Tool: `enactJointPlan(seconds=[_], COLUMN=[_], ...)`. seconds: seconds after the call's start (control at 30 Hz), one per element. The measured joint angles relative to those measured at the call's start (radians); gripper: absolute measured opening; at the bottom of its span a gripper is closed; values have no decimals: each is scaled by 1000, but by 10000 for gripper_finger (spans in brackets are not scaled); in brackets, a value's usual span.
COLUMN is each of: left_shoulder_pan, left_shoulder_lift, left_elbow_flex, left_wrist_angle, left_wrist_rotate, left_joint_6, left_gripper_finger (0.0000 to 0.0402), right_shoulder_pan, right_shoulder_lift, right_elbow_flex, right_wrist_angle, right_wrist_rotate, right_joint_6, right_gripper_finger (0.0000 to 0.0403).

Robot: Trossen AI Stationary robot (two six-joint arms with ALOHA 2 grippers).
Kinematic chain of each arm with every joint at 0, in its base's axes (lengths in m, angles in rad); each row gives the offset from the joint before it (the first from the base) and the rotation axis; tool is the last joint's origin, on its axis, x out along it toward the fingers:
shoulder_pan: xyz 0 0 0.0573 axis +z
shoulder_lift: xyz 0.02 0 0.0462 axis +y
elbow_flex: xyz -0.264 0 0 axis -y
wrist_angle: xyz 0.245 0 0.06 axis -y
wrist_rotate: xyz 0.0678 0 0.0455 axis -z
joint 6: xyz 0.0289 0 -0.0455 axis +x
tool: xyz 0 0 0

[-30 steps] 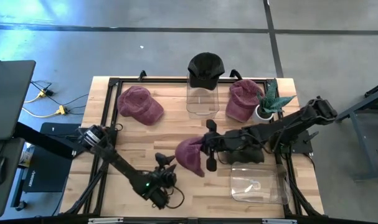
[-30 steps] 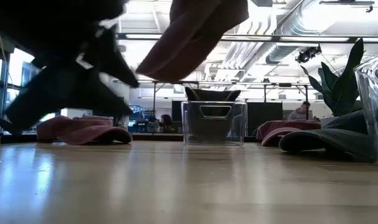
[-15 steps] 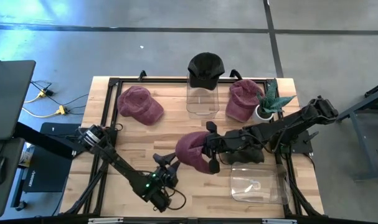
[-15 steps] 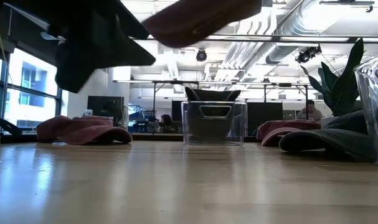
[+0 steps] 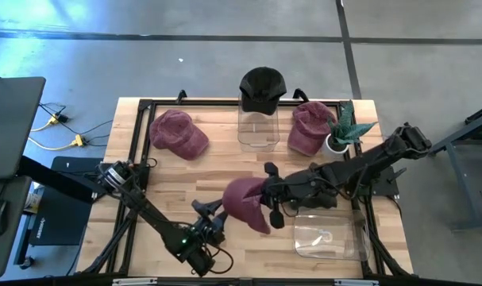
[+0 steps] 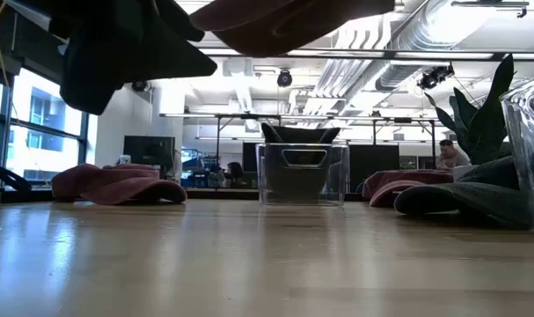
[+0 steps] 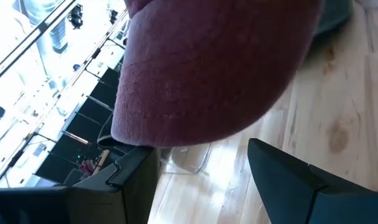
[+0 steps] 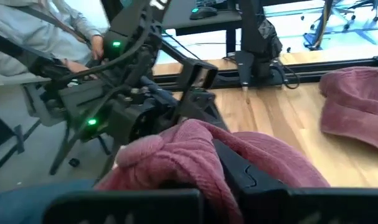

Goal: Pick & Place hat
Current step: Put the bottom red cap into the bottom transparent bin

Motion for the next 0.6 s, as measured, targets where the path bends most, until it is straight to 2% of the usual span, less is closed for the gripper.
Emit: enactJointPlan(seconds=[0.2,0.4,0.6], left_shoulder_pan=[-12,-35,-56], left_shoulder_lift=[0,0,0], left_elbow_flex=[0,0,0], left_wrist_angle=[40,157,197], left_wrist_rotate=[0,-1,-43], left_joint_6=[8,87,136], left_gripper_finger=[234,234,234], right_shoulder_pan=[47,58,81], right_shoulder_lift=[-7,-10,-11], right_elbow_flex=[0,0,0], right_wrist_angle=[12,35,34], right_wrist_rotate=[-37,-39,-57], right_joint_6=[30,55,82], right_gripper_finger=[2,2,3])
